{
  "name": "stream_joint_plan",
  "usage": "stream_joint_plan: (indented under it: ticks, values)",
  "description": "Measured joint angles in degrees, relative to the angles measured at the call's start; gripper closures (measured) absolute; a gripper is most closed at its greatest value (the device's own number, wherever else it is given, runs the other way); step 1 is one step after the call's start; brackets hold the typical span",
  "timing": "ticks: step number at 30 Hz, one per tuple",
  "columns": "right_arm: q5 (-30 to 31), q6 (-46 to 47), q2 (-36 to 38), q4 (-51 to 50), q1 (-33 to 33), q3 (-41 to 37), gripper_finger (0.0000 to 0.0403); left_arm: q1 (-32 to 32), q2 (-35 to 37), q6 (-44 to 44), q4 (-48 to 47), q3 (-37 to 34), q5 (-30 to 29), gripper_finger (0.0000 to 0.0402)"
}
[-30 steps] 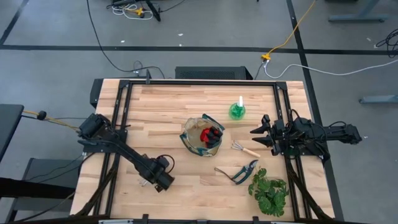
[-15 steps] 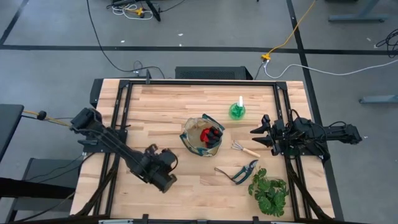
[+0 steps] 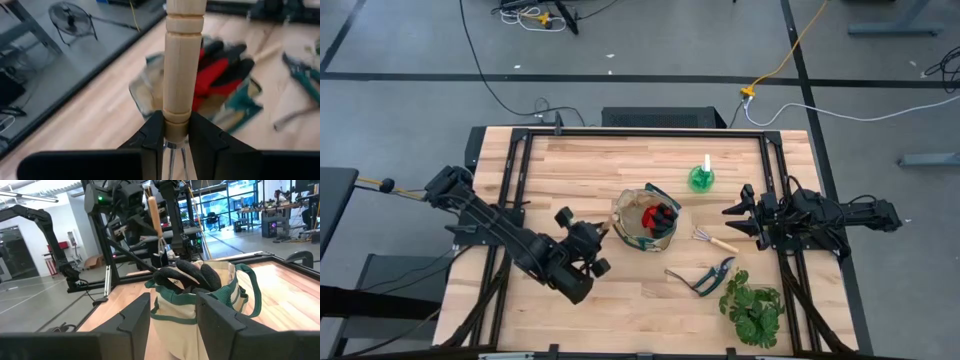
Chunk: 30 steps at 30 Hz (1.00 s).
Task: Pick & Place Garden tools in Gardening bag
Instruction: Put the left brown hand rake into the green gardening bag
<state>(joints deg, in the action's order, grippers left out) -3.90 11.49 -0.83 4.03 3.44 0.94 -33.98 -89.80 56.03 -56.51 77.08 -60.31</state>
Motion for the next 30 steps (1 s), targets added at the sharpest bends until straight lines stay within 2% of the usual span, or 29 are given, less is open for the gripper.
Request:
stream_joint_plan:
  ticks: [6, 11, 14, 20, 26, 30]
  values:
    - [0.0, -0.2, 0.0, 0.0, 0.0, 0.0, 0.0243, 3.7, -0.2, -7.2, 5.5, 0.0, -4.5, 0.0334]
    - [-0.1, -0.2, 0.0, -0.4, 0.0, 0.0, 0.0243, 7.5, -0.2, -9.6, 6.5, -0.4, -2.8, 0.0334]
    - [-0.1, -0.2, 0.0, -0.4, 0.0, 0.0, 0.0243, 10.1, -0.2, -13.5, 10.3, -1.6, 0.3, 0.0334]
    - [-0.2, -0.2, 0.0, -0.9, 0.0, 0.0, 0.0243, 16.5, 0.3, -27.1, 24.9, -5.8, 8.0, 0.0334]
    - [-0.2, -0.1, 0.0, -1.5, 0.0, 0.0, 0.0243, 22.6, 1.5, -35.7, 33.6, -6.4, 14.7, 0.0334]
    - [-0.2, 0.0, 0.0, -1.8, 0.0, 0.0, 0.0243, 25.8, 1.4, -42.8, 41.4, -6.4, 23.8, 0.0334]
